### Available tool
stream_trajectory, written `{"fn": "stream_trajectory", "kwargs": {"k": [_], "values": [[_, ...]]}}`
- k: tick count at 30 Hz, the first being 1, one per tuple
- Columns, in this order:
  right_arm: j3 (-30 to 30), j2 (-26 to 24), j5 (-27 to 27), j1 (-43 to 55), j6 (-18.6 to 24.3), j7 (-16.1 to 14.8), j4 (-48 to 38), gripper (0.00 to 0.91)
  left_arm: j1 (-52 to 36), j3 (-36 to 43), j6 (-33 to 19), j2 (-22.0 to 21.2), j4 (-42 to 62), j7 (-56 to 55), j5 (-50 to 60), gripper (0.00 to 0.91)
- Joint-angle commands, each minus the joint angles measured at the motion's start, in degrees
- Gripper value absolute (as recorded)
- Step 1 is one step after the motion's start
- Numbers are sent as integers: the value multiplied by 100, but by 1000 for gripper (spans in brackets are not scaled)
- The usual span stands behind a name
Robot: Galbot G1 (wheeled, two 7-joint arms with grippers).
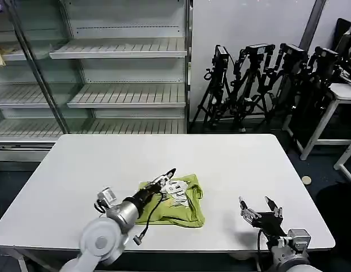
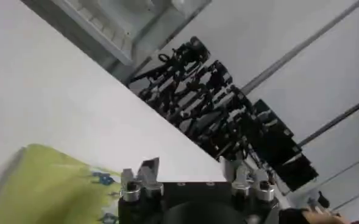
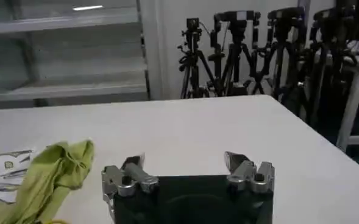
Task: Fold and organize the clothes.
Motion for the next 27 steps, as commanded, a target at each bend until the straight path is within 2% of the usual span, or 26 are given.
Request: {"fn": "stream_trajectory", "kwargs": {"k": [1,6,14,27], "values": [[-50,14,2,60,-5,-8,-6,907,546,-1014,310,776,-260,-81,-3,907],[-67,47,-12,36,11,-25,-19,907,1007,-1158,472,952,-213,-97,-2,907],[-52,79,-46,-31,17,-25,35,907,1141,-776,478,494,207,45,600,907],[50,78,-59,-164,17,-24,150,907,953,-457,461,160,547,74,703,907]]}}
